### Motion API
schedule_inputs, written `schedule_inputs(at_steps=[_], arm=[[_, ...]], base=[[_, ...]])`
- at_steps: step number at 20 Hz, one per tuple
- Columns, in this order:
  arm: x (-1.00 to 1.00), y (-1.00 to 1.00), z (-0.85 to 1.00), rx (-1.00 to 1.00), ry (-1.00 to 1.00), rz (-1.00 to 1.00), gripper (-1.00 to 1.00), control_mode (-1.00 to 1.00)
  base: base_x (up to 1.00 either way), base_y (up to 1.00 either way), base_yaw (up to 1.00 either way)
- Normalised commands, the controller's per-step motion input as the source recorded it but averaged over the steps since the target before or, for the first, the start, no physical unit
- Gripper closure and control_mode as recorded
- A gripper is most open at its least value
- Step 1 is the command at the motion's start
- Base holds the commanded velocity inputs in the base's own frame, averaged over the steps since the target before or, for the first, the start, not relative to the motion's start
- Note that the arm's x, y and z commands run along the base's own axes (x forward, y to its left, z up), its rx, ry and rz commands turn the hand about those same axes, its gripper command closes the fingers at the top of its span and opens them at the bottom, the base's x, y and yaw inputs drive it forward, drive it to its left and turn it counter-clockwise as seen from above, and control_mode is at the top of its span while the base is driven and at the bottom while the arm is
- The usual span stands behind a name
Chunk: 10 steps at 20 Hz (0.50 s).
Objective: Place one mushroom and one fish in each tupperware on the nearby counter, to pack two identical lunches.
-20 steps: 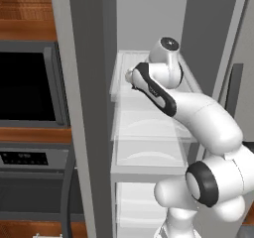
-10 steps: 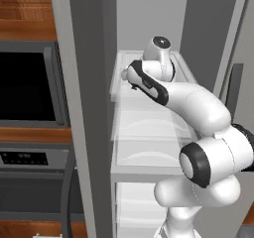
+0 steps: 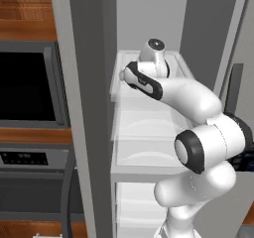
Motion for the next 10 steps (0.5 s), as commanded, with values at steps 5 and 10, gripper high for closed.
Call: schedule_inputs(at_steps=[5,10], arm=[[0.24,0.05,-0.11,-0.01,0.00,0.00,-1.00,-1.00],[0.00,-0.16,-0.21,0.00,0.00,0.00,-1.00,-1.00]], base=[[0.00,0.00,0.00],[0.00,0.00,0.00]])
